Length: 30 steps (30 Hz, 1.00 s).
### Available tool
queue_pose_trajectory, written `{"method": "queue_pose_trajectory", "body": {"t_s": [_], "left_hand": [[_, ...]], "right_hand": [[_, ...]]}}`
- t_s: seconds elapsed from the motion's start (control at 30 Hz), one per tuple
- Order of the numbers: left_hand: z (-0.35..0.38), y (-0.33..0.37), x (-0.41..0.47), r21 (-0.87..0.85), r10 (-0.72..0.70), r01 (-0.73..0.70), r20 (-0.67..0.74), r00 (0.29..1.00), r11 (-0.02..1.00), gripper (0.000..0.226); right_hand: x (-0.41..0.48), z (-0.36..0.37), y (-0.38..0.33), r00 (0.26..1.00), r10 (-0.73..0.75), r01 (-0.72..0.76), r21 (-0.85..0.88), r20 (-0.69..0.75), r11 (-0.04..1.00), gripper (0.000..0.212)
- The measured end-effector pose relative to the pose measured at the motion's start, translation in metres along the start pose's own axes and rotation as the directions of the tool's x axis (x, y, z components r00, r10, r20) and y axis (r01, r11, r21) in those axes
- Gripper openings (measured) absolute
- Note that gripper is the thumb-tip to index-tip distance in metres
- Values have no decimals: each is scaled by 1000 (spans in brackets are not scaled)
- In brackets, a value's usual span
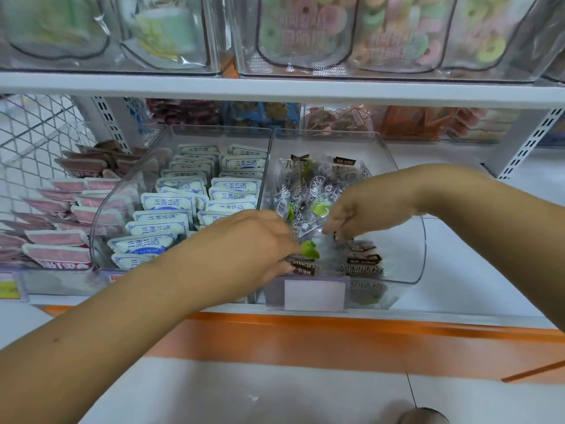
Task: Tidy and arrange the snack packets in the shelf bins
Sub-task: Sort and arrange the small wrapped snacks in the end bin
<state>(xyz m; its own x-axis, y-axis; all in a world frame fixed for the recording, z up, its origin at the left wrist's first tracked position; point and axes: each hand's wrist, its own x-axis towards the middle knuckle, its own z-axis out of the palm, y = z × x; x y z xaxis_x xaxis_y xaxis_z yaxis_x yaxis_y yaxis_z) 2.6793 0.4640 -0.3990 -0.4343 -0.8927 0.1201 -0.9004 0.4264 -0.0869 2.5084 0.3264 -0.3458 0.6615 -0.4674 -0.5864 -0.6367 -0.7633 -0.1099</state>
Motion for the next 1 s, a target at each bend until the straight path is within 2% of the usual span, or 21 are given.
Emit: {"method": "queue_pose_trajectory", "body": {"t_s": [0.07,0.1,0.3,0.47,0.7,1.0], "left_hand": [[7,-3,-1,40,27,-27,10,1000,999,30],[10,-5,-1,36,34,-34,5,999,999,34],[13,-12,-3,-9,78,-79,-83,994,997,37],[16,-15,-5,-32,90,-93,-94,991,995,36],[17,-14,-7,-35,87,-91,-99,991,995,37],[23,-16,-8,-24,125,-131,-176,976,991,20]], "right_hand": [[17,3,-6,987,-71,80,56,-147,995,27],[29,9,-8,985,-75,82,46,-154,996,26],[59,35,-9,997,-19,19,-6,-76,1000,59],[75,48,-9,999,5,-8,-92,-32,996,67],[74,50,-5,989,0,3,20,-151,1000,55],[57,56,2,952,-35,148,358,-304,922,41]]}}
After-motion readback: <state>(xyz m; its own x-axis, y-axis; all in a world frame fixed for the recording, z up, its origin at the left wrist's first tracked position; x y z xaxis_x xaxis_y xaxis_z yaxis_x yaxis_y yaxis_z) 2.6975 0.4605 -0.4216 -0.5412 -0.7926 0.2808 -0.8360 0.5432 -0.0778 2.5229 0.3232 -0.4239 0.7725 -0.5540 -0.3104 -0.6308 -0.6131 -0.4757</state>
